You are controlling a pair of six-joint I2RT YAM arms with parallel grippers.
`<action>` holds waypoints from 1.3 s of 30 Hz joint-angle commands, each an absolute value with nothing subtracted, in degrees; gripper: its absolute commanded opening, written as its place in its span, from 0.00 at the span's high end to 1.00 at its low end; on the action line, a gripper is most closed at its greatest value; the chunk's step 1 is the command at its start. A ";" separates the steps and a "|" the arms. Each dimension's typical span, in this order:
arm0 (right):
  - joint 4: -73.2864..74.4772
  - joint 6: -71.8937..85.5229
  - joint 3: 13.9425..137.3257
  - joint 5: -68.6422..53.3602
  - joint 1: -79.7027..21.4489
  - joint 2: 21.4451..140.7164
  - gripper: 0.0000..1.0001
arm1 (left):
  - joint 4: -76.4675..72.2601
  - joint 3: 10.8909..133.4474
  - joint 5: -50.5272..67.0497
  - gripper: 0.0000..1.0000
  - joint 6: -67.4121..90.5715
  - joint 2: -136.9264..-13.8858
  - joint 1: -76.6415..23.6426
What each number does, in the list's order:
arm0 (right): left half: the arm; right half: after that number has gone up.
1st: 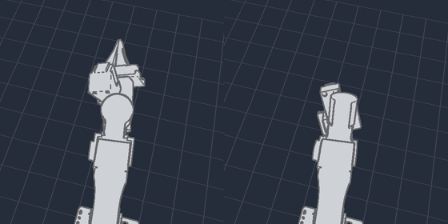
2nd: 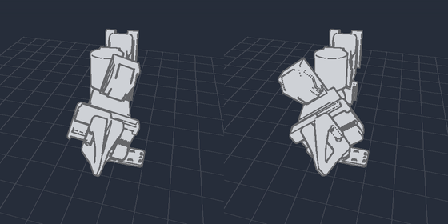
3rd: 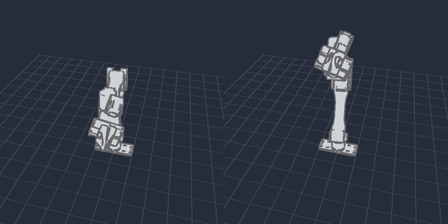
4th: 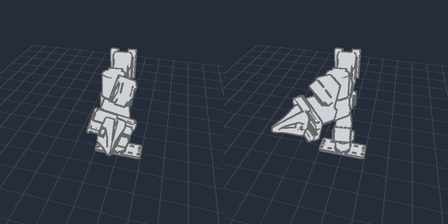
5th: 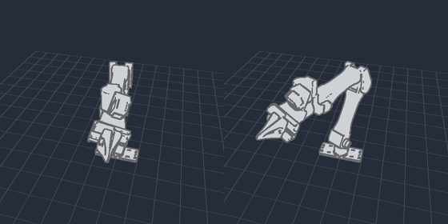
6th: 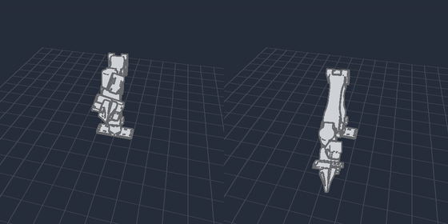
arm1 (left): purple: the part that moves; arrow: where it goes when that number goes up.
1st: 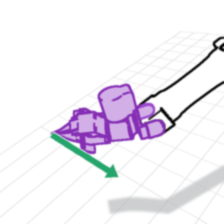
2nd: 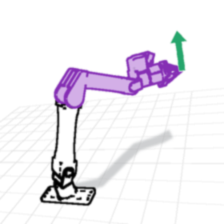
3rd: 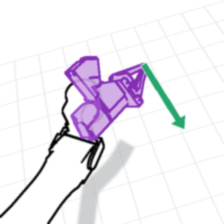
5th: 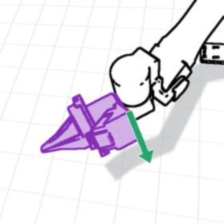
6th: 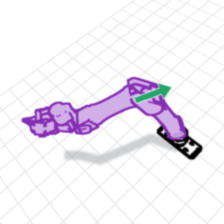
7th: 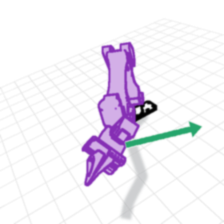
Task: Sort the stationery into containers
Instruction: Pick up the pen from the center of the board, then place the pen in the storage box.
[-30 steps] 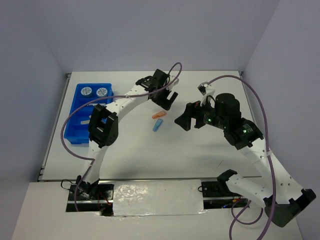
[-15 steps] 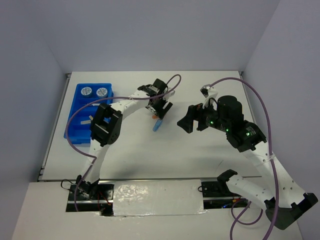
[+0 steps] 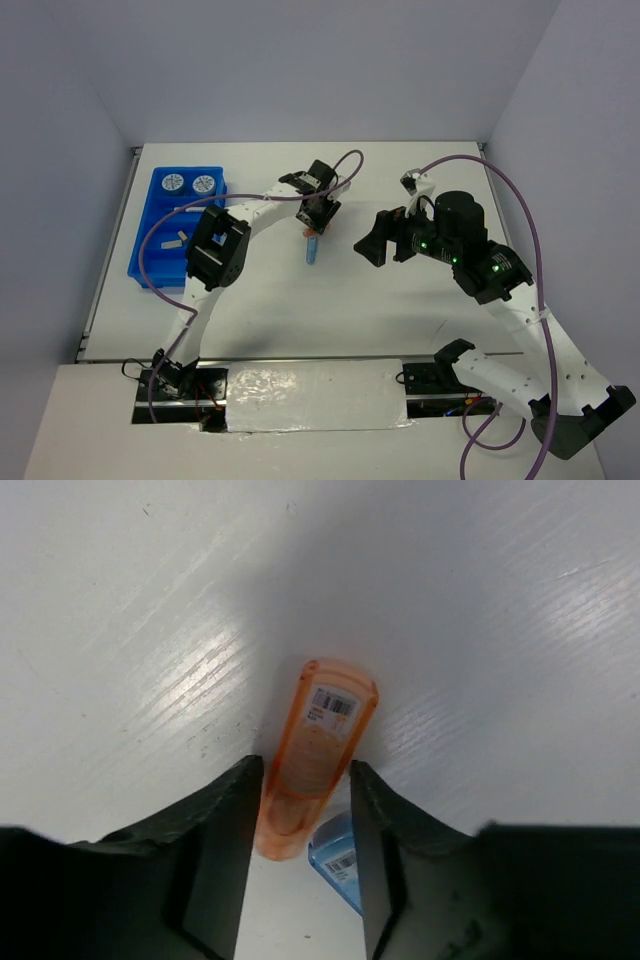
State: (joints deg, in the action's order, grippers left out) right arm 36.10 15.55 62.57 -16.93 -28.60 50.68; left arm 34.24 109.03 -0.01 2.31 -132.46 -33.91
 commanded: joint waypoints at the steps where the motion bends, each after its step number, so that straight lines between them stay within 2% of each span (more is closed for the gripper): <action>1: 35.25 15.73 62.75 -16.88 -28.39 49.31 0.07 | 34.80 109.78 0.26 0.50 3.08 -134.82 -34.28; 3: 35.16 15.73 62.49 -16.79 -28.30 49.22 0.07 | 34.98 109.60 0.26 0.62 3.08 -135.35 -34.28; 4: 35.16 15.73 62.49 -16.61 -28.39 49.13 0.07 | 35.15 109.77 0.35 0.77 3.42 -135.44 -34.36; 6: 35.16 15.73 62.40 -16.44 -28.39 49.22 0.07 | 35.42 110.47 0.26 0.97 4.04 -134.92 -34.37; 7: 35.16 15.73 62.49 -16.52 -28.39 49.22 0.07 | 35.07 110.91 0.26 1.00 5.09 -133.61 -34.28; 12: 34.63 15.56 62.75 -17.22 -28.30 50.36 0.07 | 31.03 112.32 -8.77 1.00 12.54 -124.48 -31.56; 18: 32.09 15.64 61.97 -18.89 -28.39 51.50 0.07 | 32.95 107.42 -14.31 1.00 29.39 -109.38 -19.18; 22: 30.59 15.38 61.17 -19.86 -28.39 52.21 0.07 | 36.46 93.55 -14.77 1.00 41.99 -95.92 -7.60; 25: 29.27 15.03 60.47 -21.09 -28.21 52.99 0.07 | 35.87 75.57 -10.14 1.00 51.22 -84.31 2.41; 28: 28.04 14.68 60.03 -22.93 -28.13 54.22 0.07 | 31.22 65.25 -3.28 1.00 58.87 -74.46 11.39; 30: 27.08 14.59 59.85 -24.69 -28.04 54.93 0.07 | 23.00 56.19 -0.54 1.00 62.39 -68.94 15.88; 37: 26.80 13.19 61.78 -28.12 -27.95 58.35 0.07 | 15.04 45.71 0.70 1.00 69.78 -65.22 17.84; 39: 27.16 12.48 62.57 -28.13 -28.04 58.71 0.06 | 15.12 43.25 0.26 0.92 71.80 -63.38 17.93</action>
State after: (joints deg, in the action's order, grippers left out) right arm 29.54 14.50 60.31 -26.06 -28.34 58.43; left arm 21.41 44.49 -1.32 66.15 -67.05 17.65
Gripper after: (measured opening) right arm 0.934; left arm 0.342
